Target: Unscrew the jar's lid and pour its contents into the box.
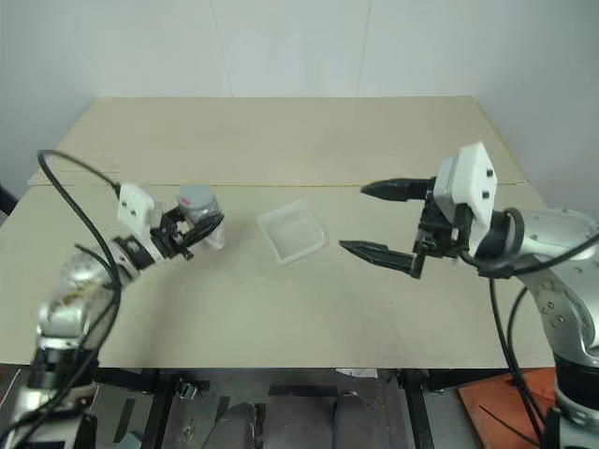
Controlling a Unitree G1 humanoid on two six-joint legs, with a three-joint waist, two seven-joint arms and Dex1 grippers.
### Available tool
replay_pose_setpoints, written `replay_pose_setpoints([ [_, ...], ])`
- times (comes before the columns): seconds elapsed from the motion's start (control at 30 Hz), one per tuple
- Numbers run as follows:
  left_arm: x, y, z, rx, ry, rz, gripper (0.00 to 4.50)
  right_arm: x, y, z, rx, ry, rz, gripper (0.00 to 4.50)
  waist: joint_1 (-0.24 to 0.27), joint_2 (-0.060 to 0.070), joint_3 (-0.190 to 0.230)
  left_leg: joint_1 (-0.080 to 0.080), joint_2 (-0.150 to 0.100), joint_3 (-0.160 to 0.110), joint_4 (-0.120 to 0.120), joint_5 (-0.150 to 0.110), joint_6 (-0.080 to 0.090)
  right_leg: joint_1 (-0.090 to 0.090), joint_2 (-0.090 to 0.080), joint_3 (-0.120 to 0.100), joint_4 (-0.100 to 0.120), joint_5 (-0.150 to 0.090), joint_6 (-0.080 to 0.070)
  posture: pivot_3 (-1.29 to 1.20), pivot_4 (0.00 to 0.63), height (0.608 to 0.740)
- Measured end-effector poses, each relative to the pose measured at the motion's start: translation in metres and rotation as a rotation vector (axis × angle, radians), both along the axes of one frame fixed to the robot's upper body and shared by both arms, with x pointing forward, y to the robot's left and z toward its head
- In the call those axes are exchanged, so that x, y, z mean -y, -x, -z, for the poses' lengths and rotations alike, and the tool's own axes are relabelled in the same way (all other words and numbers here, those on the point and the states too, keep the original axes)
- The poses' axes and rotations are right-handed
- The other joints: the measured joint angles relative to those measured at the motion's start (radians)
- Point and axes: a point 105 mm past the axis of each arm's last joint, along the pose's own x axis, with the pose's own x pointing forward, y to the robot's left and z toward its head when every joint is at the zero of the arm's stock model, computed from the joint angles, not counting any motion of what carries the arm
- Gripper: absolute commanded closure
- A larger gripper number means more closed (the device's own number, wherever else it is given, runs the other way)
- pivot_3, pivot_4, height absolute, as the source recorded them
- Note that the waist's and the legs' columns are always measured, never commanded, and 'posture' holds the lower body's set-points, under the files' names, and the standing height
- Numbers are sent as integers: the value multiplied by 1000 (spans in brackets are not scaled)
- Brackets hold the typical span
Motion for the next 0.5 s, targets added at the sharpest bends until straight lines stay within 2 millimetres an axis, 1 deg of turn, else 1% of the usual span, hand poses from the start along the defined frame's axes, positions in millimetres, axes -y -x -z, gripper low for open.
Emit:
replay_pose_setpoints([
  [0.1,10,12,-15,-34,-22,196,2572,-22,-8,-7,-39,-57,-25,0,-3,1,0,-2,0,0,0,0,0,-3,0,0,2,0,0,0,150,740],
  [0.17,17,16,-24,-39,-24,292,2572,-34,-9,-8,-59,-62,-46,0,-1,1,0,-2,0,0,0,0,0,-3,0,0,2,0,-1,0,150,740],
  [0.23,27,14,-32,-38,-24,364,2572,-48,-14,-13,-72,-80,-58,0,3,1,0,-2,0,0,0,0,0,-3,0,0,2,0,0,0,150,740],
  [0.3,44,12,-38,-26,-9,439,2572,-61,-19,-19,-74,-93,-62,0,7,1,0,-2,0,-1,0,0,0,-3,0,0,2,0,0,0,150,740],
  [0.37,65,11,-38,-18,-2,522,2572,-72,-25,-20,-86,-100,-52,0,6,1,0,-3,0,0,0,0,-1,-3,0,0,1,0,0,0,150,740],
  [0.43,73,10,-32,-32,0,556,2572,-75,-29,-17,-101,-104,-36,0,2,1,0,-4,0,-1,0,0,-1,-5,0,0,3,0,0,0,150,740],
  [0.5,79,6,-30,-39,2,577,2572,-79,-33,-14,-115,-112,-26,0,-2,1,0,-9,0,-1,0,2,-3,-12,0,0,4,0,-1,0,150,740],
])
